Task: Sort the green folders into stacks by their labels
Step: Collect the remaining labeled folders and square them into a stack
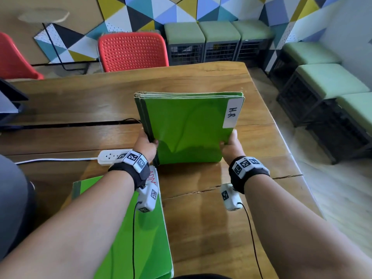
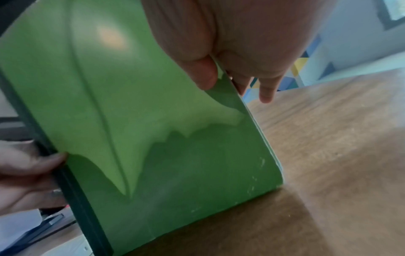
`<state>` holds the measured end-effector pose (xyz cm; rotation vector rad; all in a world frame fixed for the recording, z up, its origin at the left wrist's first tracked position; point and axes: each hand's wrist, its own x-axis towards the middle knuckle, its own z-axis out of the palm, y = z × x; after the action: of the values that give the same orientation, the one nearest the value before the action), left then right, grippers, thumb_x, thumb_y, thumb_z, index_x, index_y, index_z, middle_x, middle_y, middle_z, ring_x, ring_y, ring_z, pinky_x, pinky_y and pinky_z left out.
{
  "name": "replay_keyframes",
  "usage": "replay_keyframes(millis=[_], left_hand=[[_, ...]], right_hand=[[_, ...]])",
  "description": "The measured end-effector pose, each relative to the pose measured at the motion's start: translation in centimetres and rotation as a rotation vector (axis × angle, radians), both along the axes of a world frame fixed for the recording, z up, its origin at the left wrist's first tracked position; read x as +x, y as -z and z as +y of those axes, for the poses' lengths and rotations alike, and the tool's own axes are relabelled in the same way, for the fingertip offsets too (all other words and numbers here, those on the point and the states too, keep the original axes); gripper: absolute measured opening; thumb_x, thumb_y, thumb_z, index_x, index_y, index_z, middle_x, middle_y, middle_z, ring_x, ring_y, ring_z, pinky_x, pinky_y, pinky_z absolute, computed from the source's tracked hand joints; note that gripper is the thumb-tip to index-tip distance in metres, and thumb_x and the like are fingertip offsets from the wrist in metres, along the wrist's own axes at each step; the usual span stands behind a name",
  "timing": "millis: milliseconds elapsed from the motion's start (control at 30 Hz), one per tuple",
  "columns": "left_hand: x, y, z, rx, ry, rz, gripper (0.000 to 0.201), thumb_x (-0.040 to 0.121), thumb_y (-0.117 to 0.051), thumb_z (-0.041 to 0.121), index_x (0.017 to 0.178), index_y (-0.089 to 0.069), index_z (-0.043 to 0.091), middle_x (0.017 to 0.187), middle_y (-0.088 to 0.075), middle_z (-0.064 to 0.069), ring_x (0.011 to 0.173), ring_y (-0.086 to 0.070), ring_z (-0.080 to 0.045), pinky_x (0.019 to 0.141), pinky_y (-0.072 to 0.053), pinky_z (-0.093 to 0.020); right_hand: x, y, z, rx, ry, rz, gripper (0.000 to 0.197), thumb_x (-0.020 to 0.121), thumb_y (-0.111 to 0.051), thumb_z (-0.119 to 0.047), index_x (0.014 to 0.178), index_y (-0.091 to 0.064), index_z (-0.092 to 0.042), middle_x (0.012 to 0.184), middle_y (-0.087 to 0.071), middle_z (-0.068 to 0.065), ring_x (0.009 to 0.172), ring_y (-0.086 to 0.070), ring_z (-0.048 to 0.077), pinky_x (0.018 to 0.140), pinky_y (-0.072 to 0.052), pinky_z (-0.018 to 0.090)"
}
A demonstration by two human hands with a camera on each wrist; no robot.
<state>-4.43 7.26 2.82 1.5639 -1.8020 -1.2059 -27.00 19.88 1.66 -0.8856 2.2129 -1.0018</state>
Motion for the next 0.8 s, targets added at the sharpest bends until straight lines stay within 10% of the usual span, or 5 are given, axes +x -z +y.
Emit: replay_keyframes(millis=[200,333,467,600,800], left_hand=[[1.1,-2.8,0.0,-0.096,-0.062,-0.056,0.042,0.097,-0.048,0.016,0.135,-0.035,0.009,0.126,-0.058,-0.015,0.109,-0.058,-0.033,0.085,-0.042,-0.031],[3.9,-4.3,0.5,-0.094,-0.143,-0.130,0.051,0.099,-0.046,0.022,0.144,-0.026,0.009,0.148,-0.039,-0.015,0.128,-0.046,-0.034,0.099,-0.039,-0.039],[7.6,-4.4,0.9,0.016,-0.196,-0.222,0.051,0.099,-0.045,0.018,0.146,-0.027,0.010,0.142,-0.045,-0.017,0.116,-0.053,-0.032,0.089,-0.043,-0.039],[13.1,-2.5,2.7,0.158,-0.149,-0.475,0.054,0.098,-0.045,0.010,0.148,-0.026,0.002,0.146,-0.041,-0.019,0.128,-0.047,-0.034,0.097,-0.041,-0.040],[20.0,0.3,6.2,0.405,0.002,-0.723,0.037,0.102,-0.038,0.008,0.134,-0.048,-0.007,0.131,-0.055,-0.017,0.114,-0.056,-0.030,0.087,-0.043,-0.030]], right_hand=[[0.2,-2.8,-0.6,-0.072,0.021,0.091,0.040,0.094,-0.047,-0.003,0.130,-0.032,-0.011,0.106,-0.058,0.011,0.092,-0.057,0.029,0.074,-0.047,0.037],[2.4,-4.3,-1.2,-0.113,-0.032,0.059,0.050,0.092,-0.052,-0.002,0.138,-0.037,-0.016,0.125,-0.059,0.009,0.110,-0.058,0.025,0.091,-0.050,0.038],[5.8,-4.9,-1.8,-0.068,-0.166,0.111,0.043,0.087,-0.057,-0.003,0.129,-0.054,-0.010,0.121,-0.064,0.010,0.108,-0.060,0.025,0.095,-0.051,0.041],[10.8,-1.8,-1.0,0.157,-0.295,0.025,0.035,0.085,-0.061,-0.009,0.119,-0.060,-0.011,0.112,-0.068,0.008,0.096,-0.065,0.024,0.080,-0.053,0.032],[17.6,4.2,1.2,0.408,-0.412,-0.178,0.007,0.086,-0.062,-0.011,0.090,-0.067,-0.008,0.102,-0.072,0.016,0.097,-0.070,0.033,0.086,-0.057,0.048]])
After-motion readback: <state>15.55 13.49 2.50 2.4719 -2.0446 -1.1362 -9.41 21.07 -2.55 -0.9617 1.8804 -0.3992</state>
